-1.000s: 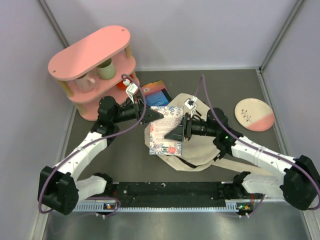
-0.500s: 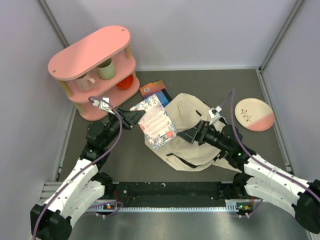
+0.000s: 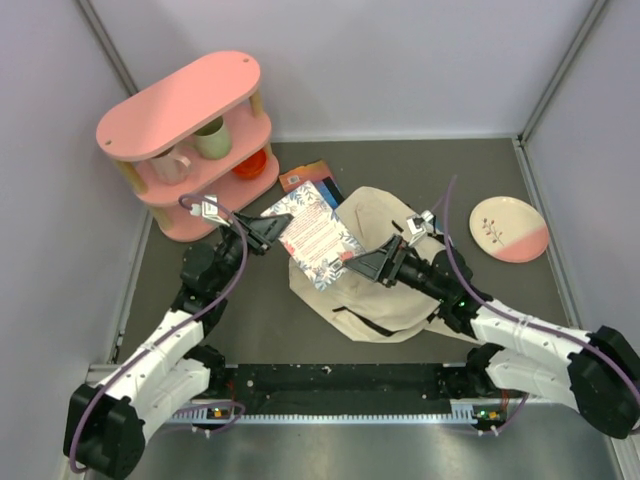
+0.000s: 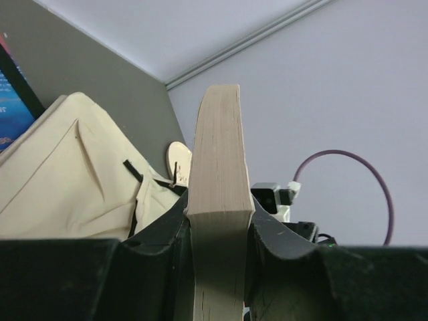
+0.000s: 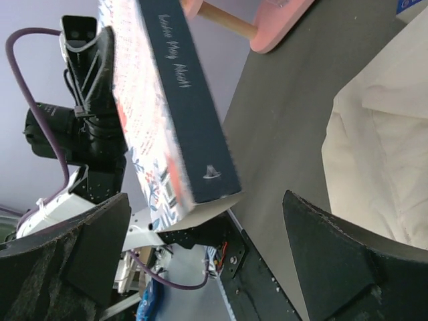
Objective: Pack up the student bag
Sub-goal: Adjust the book.
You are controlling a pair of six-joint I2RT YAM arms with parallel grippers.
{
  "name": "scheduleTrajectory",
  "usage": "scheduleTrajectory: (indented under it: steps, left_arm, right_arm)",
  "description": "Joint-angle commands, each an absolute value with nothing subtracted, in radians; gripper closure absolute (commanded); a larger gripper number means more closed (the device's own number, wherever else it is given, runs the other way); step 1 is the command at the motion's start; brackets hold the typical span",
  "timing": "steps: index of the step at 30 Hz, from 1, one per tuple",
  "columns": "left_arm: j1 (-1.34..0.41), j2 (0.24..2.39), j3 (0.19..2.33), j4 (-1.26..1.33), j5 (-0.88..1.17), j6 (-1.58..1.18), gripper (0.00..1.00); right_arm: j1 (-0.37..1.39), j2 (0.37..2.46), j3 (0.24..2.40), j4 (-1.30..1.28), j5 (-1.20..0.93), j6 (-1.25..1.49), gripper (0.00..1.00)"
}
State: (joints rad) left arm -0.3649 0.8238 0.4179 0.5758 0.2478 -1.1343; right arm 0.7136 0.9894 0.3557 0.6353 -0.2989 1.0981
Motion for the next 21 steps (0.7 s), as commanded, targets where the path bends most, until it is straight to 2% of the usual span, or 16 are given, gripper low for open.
scheduleTrajectory:
  steps: [1,6,9,10,12,13,14,15,16,18,21]
  left_arm:
    - [-0.374,0.824,0.437,0.802,0.258,-1.212,1.00]
    - [-0.380,0.848,0.428,0.822,0.282,-1.230,1.00]
    - [-0.382,0.860,0.407,0.856,0.284,-1.244,1.00]
    - [-0.382,0.862,0.402,0.865,0.287,-1.244,1.00]
    - [-0.383,0.876,0.400,0.871,0.296,-1.244,1.00]
    - [-0.383,0.879,0.403,0.876,0.302,-1.243,1.00]
    - [-0.383,0.884,0.405,0.874,0.307,-1.241,0.99]
    - [-0.383,0.890,0.416,0.874,0.324,-1.223,0.88]
    - [-0.383,0.893,0.423,0.865,0.336,-1.209,0.75]
    - [-0.382,0.900,0.455,0.818,0.382,-1.149,0.49]
    - [-0.382,0.920,0.482,0.788,0.451,-1.068,0.21]
  right_arm:
    - [0.745,1.061,0.400,0.827,-0.282,1.140,0.06]
    - [0.750,1.146,0.463,0.883,-0.319,1.135,0.08]
    - [0.752,1.195,0.471,0.977,-0.319,1.157,0.21]
    - [0.749,1.210,0.468,1.049,-0.325,1.164,0.38]
    - [0.752,1.244,0.469,1.103,-0.345,1.192,0.58]
    - [0.753,1.253,0.468,1.130,-0.351,1.199,0.79]
    - [0.752,1.268,0.466,1.162,-0.360,1.213,0.90]
    - [0.752,1.267,0.463,1.173,-0.365,1.215,0.97]
    - [0.753,1.266,0.457,1.178,-0.365,1.218,1.00]
    - [0.749,1.243,0.437,1.169,-0.362,1.212,1.00]
    - [0.730,1.195,0.428,1.125,-0.388,1.195,1.00]
